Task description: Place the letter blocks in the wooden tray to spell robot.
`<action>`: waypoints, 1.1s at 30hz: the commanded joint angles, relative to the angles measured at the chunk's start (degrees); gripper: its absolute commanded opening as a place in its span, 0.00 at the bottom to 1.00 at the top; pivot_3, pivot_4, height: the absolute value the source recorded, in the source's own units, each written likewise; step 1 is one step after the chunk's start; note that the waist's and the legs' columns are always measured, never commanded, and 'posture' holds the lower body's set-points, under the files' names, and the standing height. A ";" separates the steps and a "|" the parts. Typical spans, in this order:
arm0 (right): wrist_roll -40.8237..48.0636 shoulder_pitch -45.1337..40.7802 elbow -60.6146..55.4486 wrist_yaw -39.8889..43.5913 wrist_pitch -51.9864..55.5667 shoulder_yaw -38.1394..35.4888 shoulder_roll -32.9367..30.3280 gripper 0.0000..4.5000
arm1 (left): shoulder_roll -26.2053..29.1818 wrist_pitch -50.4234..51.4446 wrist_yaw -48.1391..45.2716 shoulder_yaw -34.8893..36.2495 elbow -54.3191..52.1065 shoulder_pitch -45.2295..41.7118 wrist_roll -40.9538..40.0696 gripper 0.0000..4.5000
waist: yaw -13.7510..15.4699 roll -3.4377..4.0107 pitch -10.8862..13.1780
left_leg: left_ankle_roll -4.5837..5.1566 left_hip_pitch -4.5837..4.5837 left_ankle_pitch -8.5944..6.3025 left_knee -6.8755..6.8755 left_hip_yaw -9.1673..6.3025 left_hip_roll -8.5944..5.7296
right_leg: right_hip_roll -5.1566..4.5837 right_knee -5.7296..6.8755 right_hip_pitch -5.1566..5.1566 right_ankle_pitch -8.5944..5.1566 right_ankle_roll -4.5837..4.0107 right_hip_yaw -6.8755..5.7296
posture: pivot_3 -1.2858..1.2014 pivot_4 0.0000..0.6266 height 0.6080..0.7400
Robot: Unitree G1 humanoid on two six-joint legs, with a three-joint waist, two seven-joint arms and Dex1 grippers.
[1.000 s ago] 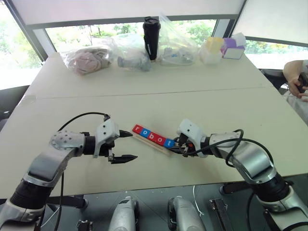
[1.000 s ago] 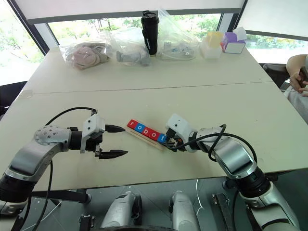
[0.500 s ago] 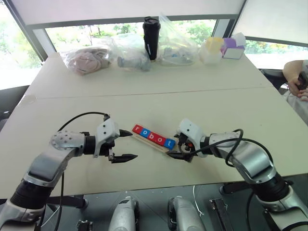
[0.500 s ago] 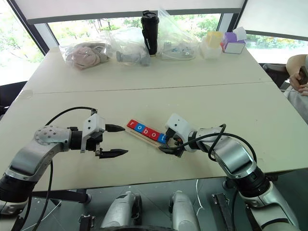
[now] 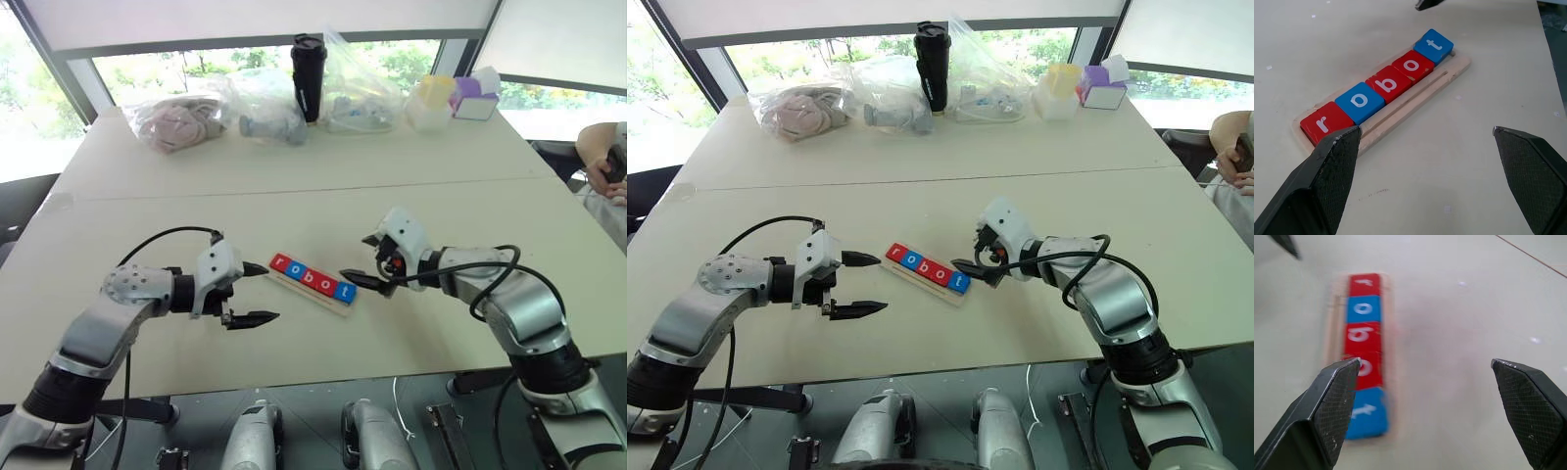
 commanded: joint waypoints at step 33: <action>20.17 16.09 -21.94 6.23 6.59 -23.46 -1.36 0.98 | 4.01 2.82 1.94 11.54 -2.16 9.79 -4.72 1.00 | 0.08 -0.03 -0.02 | 0.00 -0.01 -0.01 -0.14 -0.15 0.07 | 0.05 0.00 -0.01 -0.03 0.07 -0.04 | 0.52 0.24 1.00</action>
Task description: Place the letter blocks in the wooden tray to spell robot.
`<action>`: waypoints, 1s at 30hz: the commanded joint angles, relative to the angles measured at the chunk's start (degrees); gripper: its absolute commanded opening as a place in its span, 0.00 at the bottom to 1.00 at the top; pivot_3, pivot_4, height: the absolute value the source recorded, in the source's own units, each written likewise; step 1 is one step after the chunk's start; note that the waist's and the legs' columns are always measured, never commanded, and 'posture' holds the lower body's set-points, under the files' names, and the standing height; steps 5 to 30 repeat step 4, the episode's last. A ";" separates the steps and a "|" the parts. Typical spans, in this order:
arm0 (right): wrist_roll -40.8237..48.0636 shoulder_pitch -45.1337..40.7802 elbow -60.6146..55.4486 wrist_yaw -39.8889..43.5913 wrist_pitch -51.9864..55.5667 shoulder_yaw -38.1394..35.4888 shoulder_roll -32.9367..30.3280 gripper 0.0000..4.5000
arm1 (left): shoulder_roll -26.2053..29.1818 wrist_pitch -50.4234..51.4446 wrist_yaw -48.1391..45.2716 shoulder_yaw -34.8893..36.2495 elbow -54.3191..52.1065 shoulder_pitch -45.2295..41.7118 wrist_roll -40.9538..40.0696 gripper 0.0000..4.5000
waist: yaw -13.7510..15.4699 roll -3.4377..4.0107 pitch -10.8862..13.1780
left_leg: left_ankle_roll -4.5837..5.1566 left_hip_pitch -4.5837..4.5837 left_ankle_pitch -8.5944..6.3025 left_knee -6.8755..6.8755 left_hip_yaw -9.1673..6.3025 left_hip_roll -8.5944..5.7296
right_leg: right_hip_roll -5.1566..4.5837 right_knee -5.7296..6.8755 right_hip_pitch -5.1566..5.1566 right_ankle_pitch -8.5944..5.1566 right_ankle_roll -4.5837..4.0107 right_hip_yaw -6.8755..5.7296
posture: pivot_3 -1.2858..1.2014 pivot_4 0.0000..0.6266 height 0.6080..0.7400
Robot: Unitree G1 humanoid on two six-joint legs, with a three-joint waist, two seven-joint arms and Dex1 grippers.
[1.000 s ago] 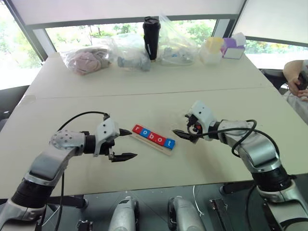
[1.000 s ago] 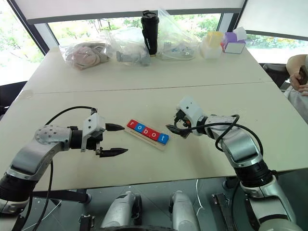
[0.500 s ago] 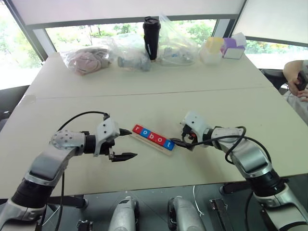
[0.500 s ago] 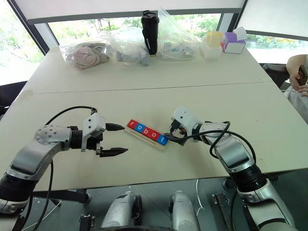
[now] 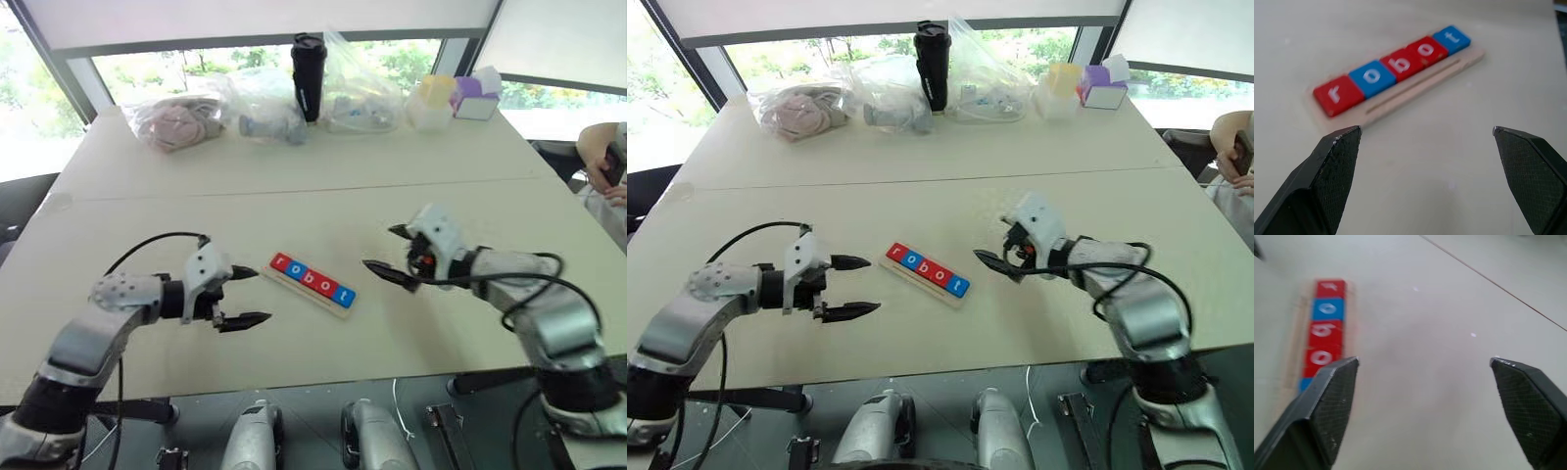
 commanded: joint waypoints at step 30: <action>19.03 13.42 -14.79 1.90 10.53 -13.63 -2.18 0.98 | 1.43 4.21 2.23 10.44 -4.18 6.87 -5.49 1.00 | -0.01 0.00 0.00 | -0.01 0.04 0.00 0.06 -0.06 0.04 | -0.07 -0.01 0.03 0.01 -0.06 0.02 | 0.52 0.24 1.00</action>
